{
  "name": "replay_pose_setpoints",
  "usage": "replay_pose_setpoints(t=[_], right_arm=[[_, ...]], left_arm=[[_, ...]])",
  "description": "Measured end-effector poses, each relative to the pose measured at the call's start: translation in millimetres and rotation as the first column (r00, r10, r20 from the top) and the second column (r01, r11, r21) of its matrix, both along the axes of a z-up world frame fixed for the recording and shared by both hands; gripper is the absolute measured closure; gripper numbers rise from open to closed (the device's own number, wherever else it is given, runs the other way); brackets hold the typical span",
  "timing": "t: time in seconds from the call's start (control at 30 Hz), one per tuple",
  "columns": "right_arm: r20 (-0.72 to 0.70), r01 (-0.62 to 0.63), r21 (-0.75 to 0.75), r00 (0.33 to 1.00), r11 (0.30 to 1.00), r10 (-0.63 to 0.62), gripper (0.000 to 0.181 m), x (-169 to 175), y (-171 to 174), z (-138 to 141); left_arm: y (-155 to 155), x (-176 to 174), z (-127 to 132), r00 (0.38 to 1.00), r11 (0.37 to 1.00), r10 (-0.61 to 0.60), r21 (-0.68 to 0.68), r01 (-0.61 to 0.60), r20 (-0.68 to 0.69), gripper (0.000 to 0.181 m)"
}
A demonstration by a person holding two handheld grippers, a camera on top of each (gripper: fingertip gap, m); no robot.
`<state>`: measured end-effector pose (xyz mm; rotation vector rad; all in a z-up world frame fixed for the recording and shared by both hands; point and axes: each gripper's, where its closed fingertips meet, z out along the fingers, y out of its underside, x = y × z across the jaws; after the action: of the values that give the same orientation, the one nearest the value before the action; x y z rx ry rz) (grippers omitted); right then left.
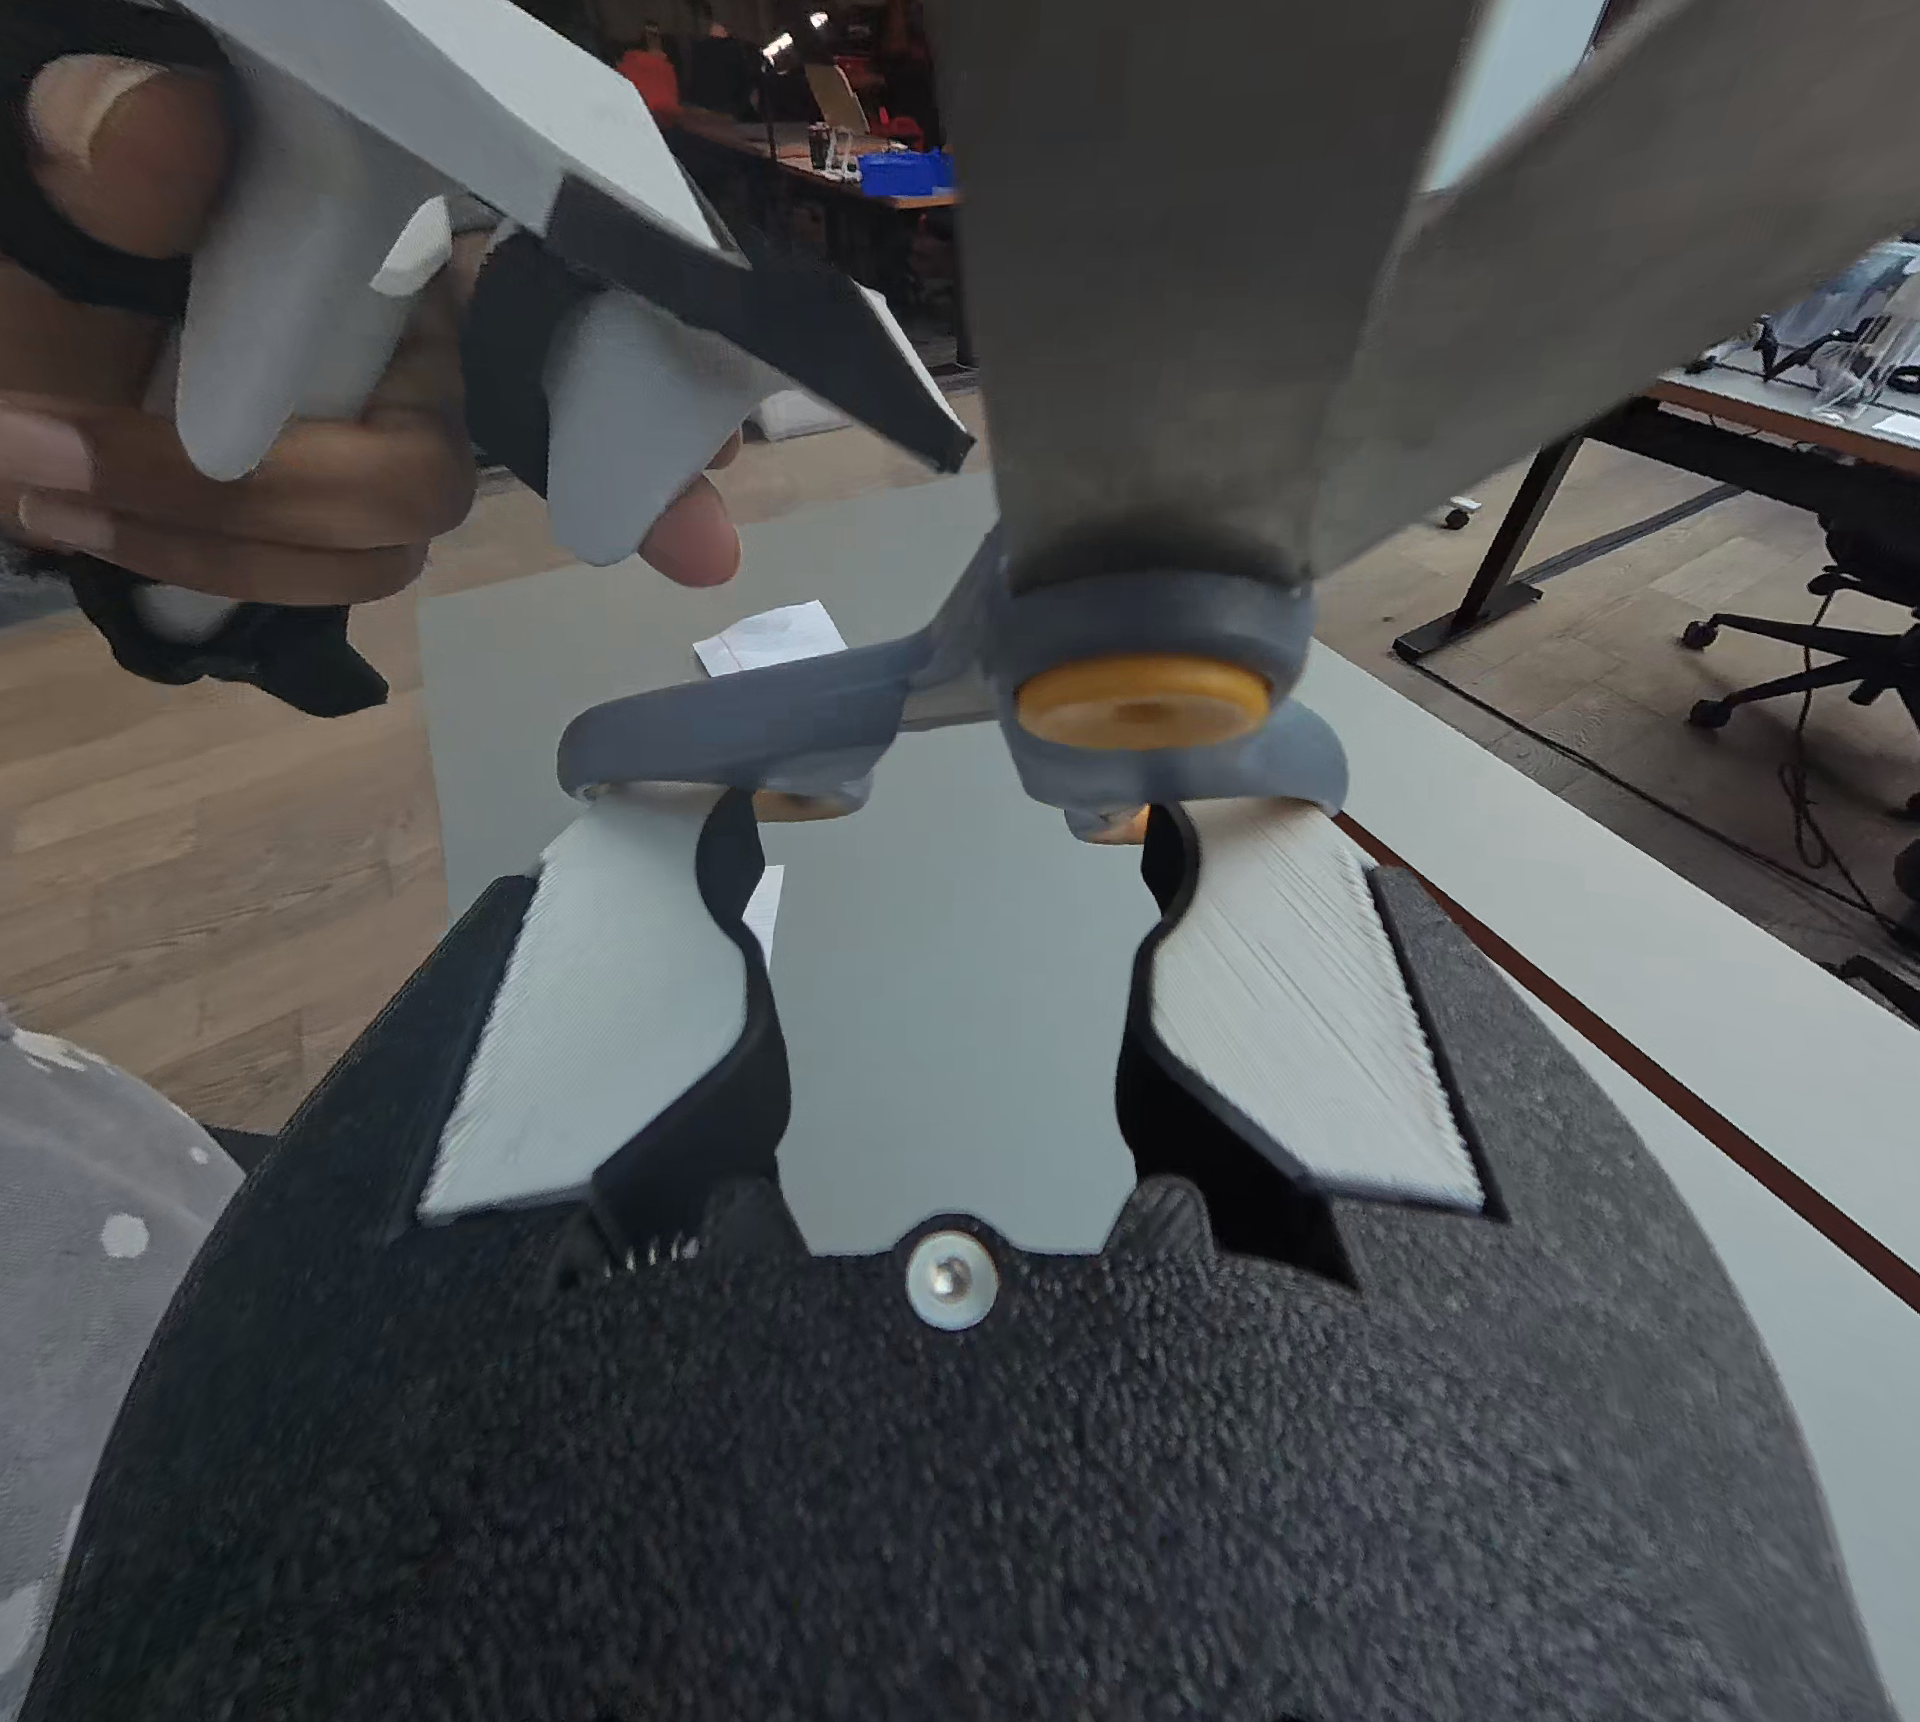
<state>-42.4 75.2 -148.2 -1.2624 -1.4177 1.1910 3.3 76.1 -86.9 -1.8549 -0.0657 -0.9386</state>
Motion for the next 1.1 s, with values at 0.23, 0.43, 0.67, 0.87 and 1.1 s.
replay_pose_setpoints(t=[0.23, 0.43, 0.67, 0.87, 1.1], right_arm=[[0.095, -0.051, -0.006, 0.994, 0.999, 0.052, 0.113, 1, -1, -10], [0.241, -0.096, 0.046, 0.967, 0.994, 0.082, 0.113, -9, -11, -35], [0.332, -0.059, 0.112, 0.943, 0.992, 0.019, 0.117, -8, -2, -55], [0.325, -0.066, 0.016, 0.944, 0.998, 0.057, 0.119, 0, -6, -56], [0.385, 0.056, 0.026, 0.921, 0.998, -0.062, 0.12, 2, -11, -69]], left_arm=[[-11, -16, -13, 0.998, 1.0, 0.026, -0.009, -0.026, -0.052, 0.143], [10, 0, -33, 0.867, 1.0, 0.02, 0.005, -0.02, -0.498, 0.134], [25, -4, -48, 0.856, 0.989, 0.077, -0.068, -0.129, -0.511, 0.16], [25, -8, -49, 0.982, 0.974, 0.189, -0.126, -0.187, 0.001, 0.161], [13, -19, -62, 0.858, 0.957, 0.277, -0.205, -0.206, 0.432, 0.162]])
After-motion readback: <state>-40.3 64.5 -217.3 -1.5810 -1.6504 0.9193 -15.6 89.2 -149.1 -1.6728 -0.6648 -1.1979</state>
